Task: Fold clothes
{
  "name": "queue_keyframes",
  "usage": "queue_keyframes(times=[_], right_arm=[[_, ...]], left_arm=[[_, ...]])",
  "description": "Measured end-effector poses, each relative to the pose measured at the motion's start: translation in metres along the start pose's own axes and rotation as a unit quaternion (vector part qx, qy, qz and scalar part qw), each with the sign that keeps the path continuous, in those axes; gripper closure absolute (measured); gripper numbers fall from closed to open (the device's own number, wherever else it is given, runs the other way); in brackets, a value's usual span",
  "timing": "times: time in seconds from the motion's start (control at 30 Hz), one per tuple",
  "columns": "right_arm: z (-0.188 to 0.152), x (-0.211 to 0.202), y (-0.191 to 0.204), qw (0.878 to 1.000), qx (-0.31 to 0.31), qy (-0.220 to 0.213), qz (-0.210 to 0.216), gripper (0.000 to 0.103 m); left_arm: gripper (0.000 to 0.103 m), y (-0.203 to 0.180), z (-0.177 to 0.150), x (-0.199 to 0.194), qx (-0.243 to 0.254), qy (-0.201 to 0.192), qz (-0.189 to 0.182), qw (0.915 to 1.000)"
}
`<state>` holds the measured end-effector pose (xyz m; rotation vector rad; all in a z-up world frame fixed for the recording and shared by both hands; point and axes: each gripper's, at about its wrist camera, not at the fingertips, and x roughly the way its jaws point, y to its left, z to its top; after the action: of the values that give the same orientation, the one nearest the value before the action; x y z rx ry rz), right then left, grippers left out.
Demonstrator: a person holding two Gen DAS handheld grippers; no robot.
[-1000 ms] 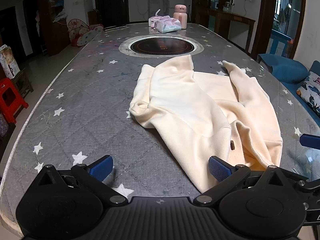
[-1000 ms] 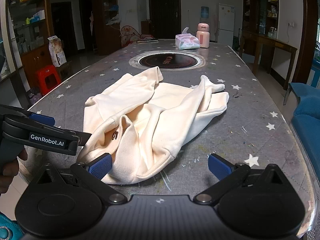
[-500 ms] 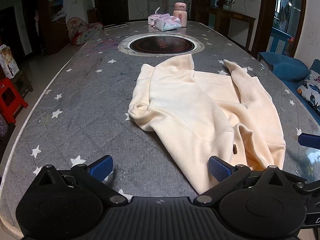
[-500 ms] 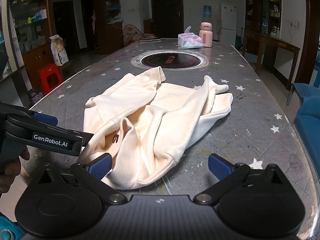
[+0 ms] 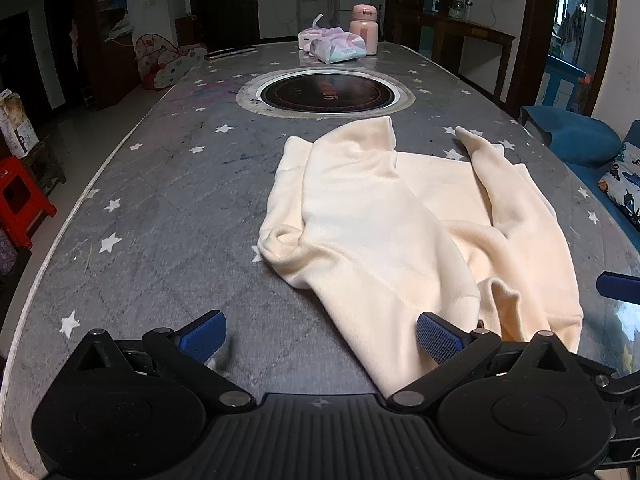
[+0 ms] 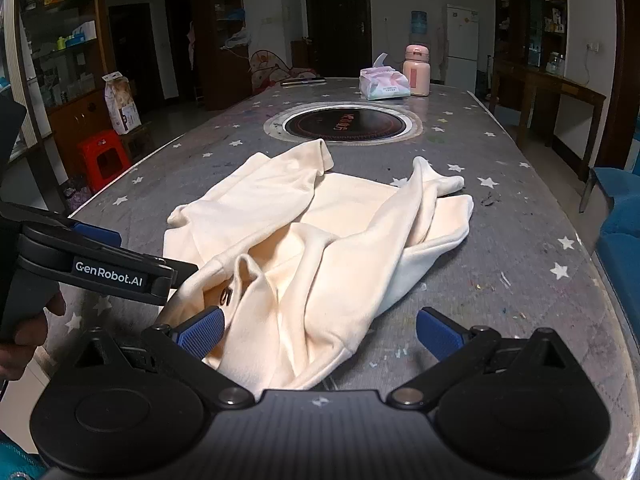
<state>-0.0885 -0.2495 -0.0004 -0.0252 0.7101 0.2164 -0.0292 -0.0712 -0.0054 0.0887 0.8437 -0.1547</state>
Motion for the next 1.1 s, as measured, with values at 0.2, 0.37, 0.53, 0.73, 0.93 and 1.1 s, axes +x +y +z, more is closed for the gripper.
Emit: queue_keyframes(times=[0.2, 0.37, 0.53, 0.73, 0.93, 1.1], right_arm=[[0.006, 0.009, -0.006, 1.000, 0.003, 0.003, -0.001, 0.000], [0.011, 0.017, -0.013, 1.000, 0.008, 0.006, -0.006, 0.000], [0.018, 0.025, -0.023, 1.000, 0.018, 0.005, -0.010, 0.000], [0.033, 0.036, -0.040, 0.999, 0.033, 0.003, -0.016, 0.000], [0.045, 0.055, -0.054, 0.999, 0.041, 0.016, -0.028, 0.002], [0.050, 0.075, -0.069, 0.996, 0.078, 0.041, -0.010, 0.012]], left_arm=[[0.000, -0.003, 0.011, 0.009, 0.011, -0.002, 0.000, 0.9999], [0.000, -0.003, 0.021, 0.017, 0.013, -0.002, 0.001, 0.9999], [0.000, 0.009, 0.035, 0.031, -0.004, -0.002, 0.017, 0.9998], [0.000, 0.024, 0.052, 0.048, -0.025, 0.000, 0.037, 0.9990], [0.000, 0.033, 0.063, 0.066, -0.018, 0.000, 0.047, 0.9988], [0.011, 0.034, 0.071, 0.083, 0.004, -0.001, 0.037, 0.9993]])
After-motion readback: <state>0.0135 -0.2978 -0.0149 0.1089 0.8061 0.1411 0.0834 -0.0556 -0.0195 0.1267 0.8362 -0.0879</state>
